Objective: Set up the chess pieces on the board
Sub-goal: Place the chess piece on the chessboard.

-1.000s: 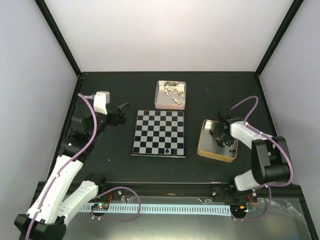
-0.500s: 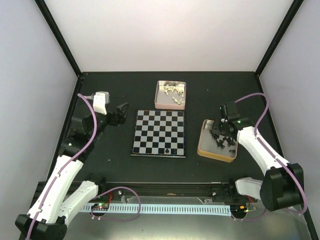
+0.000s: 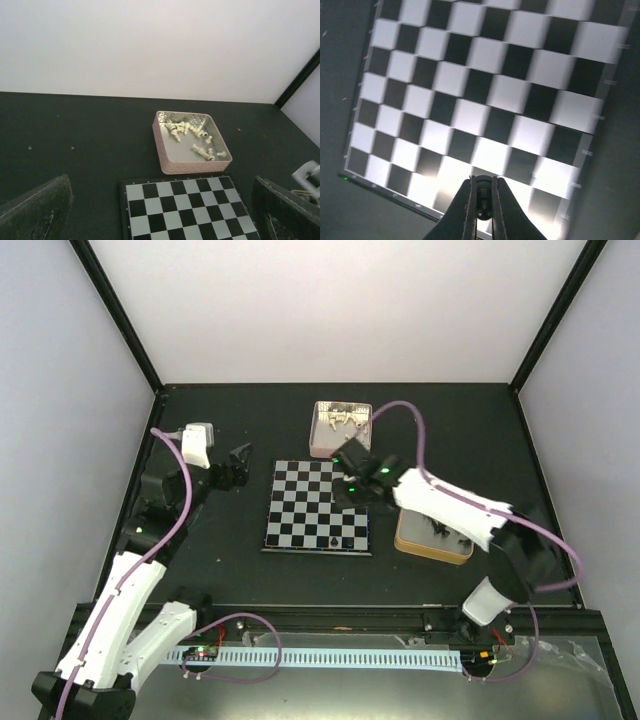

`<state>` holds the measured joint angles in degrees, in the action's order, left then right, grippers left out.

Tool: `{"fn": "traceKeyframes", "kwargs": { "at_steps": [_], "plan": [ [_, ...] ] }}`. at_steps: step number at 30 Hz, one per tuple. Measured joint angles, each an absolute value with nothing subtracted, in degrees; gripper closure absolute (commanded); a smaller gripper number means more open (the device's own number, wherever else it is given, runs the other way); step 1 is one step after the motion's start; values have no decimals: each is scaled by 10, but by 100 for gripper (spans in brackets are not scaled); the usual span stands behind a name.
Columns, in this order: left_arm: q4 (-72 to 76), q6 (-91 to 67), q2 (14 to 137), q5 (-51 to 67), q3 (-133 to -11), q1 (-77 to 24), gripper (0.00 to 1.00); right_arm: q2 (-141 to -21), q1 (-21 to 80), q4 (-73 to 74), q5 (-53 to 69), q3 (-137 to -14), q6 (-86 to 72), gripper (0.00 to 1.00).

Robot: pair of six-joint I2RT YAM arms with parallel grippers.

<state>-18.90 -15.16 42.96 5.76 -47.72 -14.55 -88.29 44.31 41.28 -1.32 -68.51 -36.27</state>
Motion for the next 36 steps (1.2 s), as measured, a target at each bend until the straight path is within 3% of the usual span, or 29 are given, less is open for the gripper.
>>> {"fn": "traceKeyframes", "kwargs": {
  "at_steps": [7,14,36],
  "plan": [
    [-209,-165,417,-43,-477,-135,1,-1064,560,415,-14,-836,-364,99],
    [-234,-177,415,-124,-477,-127,1,-1212,607,439,-28,-983,-361,99],
    [-249,-196,394,-204,-477,-124,1,-1265,623,431,14,-1006,-361,96]
  ]
}}
